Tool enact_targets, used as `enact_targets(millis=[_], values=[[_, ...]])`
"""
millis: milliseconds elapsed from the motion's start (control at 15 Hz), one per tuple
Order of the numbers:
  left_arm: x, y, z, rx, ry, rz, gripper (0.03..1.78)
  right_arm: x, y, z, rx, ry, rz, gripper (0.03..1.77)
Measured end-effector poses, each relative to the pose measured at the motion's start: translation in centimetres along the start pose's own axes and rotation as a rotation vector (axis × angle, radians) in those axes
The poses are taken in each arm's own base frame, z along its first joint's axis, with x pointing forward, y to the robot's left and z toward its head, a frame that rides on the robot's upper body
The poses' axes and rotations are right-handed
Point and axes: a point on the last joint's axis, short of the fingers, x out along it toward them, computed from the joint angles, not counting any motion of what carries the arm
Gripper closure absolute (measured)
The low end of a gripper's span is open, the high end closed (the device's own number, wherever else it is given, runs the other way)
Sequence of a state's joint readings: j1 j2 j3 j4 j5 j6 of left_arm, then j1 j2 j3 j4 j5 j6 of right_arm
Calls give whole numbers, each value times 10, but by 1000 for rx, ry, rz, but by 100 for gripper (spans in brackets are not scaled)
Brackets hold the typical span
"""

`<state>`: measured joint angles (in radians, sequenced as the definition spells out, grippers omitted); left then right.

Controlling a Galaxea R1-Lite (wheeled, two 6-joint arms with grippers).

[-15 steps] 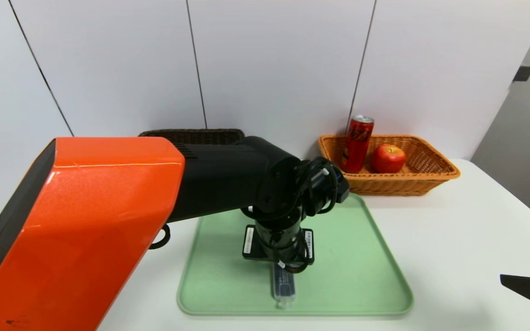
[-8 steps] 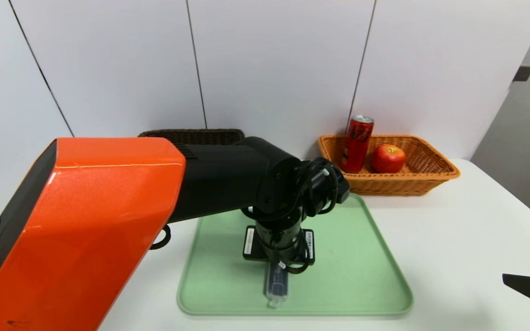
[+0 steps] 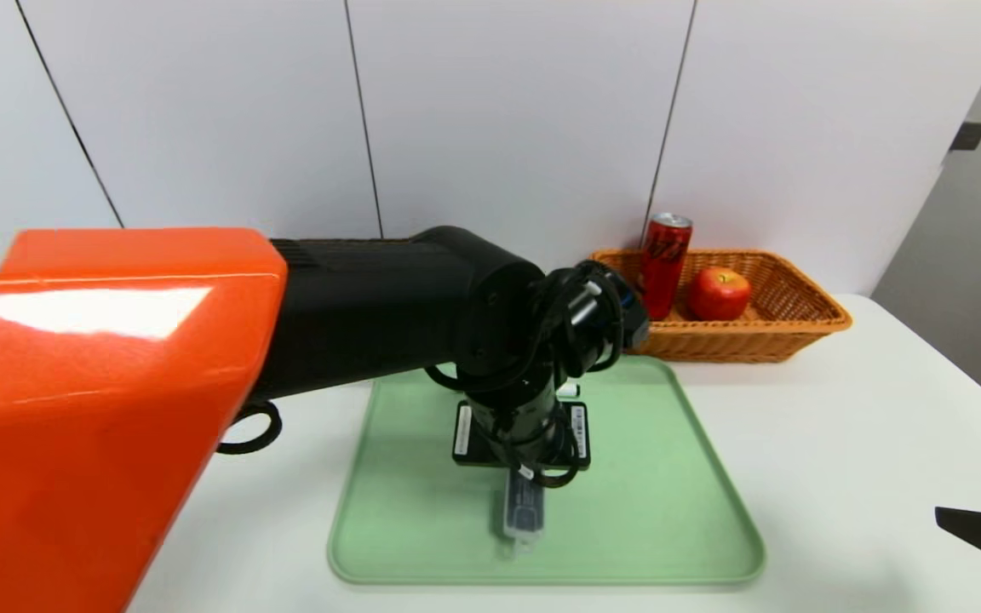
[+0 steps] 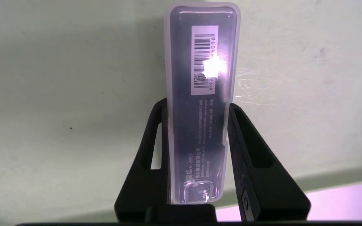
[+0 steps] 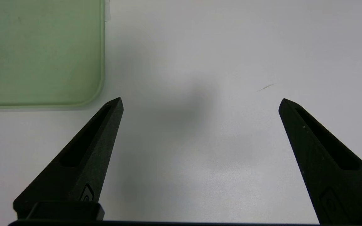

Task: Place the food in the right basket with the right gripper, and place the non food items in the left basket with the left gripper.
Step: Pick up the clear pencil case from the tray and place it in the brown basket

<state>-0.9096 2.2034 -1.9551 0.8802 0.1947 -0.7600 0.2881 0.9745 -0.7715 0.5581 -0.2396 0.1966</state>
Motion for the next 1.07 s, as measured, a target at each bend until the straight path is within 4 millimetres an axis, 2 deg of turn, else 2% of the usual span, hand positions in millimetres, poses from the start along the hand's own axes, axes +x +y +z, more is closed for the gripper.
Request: enact_targets(millis=[333, 467, 667, 800, 1067], values=[[-43, 8, 8, -28, -80, -66, 126, 0, 0, 0, -1, -1, 0, 9], [-64, 23, 20, -70, -139, -90, 126, 0, 0, 0, 0, 0, 1, 9], [-92, 64, 50, -185, -261, -103, 126, 1, 0, 0, -1, 4, 2, 9], [-105, 99, 74, -287, -363, -96, 126, 2, 1, 0, -3, 10, 1, 9], [-112, 172, 116, -514, -529, -46, 126, 6, 2, -3, -13, 34, -1, 9]])
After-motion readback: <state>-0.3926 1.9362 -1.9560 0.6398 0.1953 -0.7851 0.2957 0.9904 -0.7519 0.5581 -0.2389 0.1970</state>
